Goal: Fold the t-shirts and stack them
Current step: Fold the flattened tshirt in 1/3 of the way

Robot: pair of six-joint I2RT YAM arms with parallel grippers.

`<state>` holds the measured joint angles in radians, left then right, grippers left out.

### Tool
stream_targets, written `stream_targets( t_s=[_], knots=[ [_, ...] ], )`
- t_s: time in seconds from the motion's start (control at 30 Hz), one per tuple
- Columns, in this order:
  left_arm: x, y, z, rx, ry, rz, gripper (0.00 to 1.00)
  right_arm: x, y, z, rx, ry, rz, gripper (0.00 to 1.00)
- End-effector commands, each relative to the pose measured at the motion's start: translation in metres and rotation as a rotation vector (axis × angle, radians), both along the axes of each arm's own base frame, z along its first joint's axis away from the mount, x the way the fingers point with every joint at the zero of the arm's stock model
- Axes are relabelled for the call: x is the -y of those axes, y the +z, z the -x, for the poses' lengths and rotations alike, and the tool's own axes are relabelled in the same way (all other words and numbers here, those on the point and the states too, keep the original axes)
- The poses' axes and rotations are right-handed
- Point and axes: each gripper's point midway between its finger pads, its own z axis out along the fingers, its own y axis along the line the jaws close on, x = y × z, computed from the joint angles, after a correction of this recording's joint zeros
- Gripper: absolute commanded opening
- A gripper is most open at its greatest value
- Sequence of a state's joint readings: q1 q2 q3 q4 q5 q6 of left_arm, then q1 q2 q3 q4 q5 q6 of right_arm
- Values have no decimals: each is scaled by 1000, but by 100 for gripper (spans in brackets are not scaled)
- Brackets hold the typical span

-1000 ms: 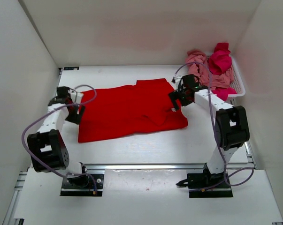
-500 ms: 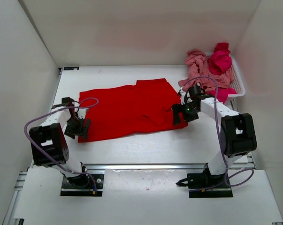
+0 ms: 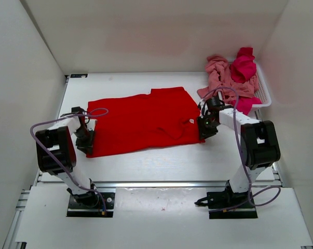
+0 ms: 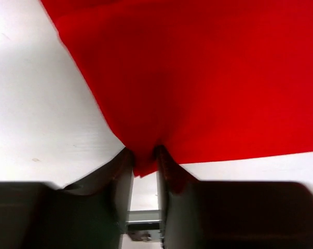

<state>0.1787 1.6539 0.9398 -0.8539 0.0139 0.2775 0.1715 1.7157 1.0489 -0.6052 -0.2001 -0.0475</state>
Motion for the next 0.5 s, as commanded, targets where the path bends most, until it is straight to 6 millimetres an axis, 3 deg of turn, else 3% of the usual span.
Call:
stream_targets(
  t_s=[0.0,0.03,0.07,0.2,0.33,0.43,0.47],
  knots=[
    [-6,6,-25,62,0,-23,32,-8,-5,6,-26,-14,-38,21],
    [-7,5,-24,60,-3,-24,26,-6,-5,6,-22,-11,-31,15],
    [-5,4,-22,56,-9,-21,24,-3,-7,10,-31,-15,-26,0],
    [0,-2,-12,44,-40,-17,9,14,0,20,-66,-79,-54,0],
    [-18,6,-3,61,-34,-62,6,19,18,60,-161,-92,-90,0],
    [-31,9,3,49,-39,-100,7,20,16,107,-258,-58,-66,0],
    [-37,10,1,55,-34,-114,7,22,24,100,-209,-54,-34,0]
  ],
)
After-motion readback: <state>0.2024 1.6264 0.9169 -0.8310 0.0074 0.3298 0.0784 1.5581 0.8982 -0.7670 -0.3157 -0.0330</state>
